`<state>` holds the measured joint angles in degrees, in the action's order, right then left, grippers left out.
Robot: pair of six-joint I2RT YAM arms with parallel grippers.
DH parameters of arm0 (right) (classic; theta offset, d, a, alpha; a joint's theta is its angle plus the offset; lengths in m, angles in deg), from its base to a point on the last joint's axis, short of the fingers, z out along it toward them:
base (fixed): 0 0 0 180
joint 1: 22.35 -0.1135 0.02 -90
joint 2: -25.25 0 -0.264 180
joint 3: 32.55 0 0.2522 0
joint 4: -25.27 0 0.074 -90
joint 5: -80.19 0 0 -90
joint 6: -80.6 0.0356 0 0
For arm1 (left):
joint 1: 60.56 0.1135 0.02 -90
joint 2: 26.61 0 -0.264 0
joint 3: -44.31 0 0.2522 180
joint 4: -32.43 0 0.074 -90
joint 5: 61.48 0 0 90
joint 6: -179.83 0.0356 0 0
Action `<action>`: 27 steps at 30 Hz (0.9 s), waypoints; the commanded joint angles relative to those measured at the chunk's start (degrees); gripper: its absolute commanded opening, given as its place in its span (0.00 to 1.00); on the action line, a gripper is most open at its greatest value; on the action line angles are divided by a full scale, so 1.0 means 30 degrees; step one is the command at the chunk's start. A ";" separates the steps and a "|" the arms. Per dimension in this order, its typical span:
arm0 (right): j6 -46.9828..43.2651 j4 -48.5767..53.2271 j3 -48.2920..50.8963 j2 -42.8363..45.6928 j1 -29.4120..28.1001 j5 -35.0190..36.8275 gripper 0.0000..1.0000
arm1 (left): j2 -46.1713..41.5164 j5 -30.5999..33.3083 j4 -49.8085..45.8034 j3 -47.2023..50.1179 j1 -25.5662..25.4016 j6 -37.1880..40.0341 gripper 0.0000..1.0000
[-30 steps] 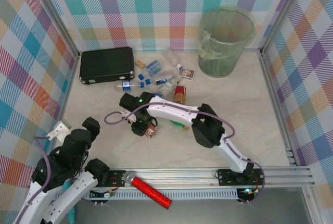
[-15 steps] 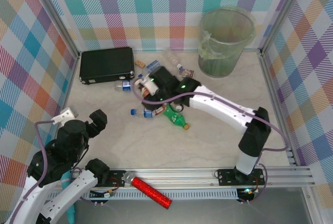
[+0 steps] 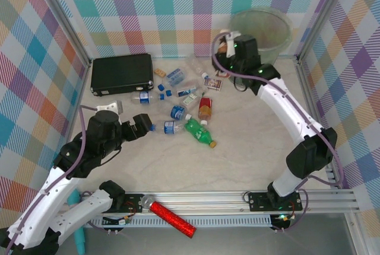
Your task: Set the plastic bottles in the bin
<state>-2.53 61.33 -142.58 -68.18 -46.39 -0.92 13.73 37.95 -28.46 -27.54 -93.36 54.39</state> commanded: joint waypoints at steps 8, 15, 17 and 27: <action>0.1281 -0.3615 -0.6448 -0.4550 0.3927 0.1364 0.49 | -0.1760 0.0247 -0.1073 -0.0352 0.0063 0.0041 1.00; 0.1714 -0.2443 -1.0453 -0.7964 0.5364 0.1004 0.48 | -0.1966 -0.0056 -0.2306 -0.0691 0.0063 0.0058 1.00; 0.1351 -0.1670 -1.1552 -0.8718 0.5403 0.0966 0.50 | -0.1854 -0.0146 -0.2636 -0.0960 0.0063 0.0122 1.00; 0.1034 -0.0757 -1.0774 -0.7582 0.5714 0.0069 0.90 | -0.1194 -0.0046 -0.2760 -0.0952 0.0063 0.0235 0.99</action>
<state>1.21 59.56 -176.02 -95.50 -29.47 1.24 9.05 38.02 -35.65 -29.99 -93.36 54.56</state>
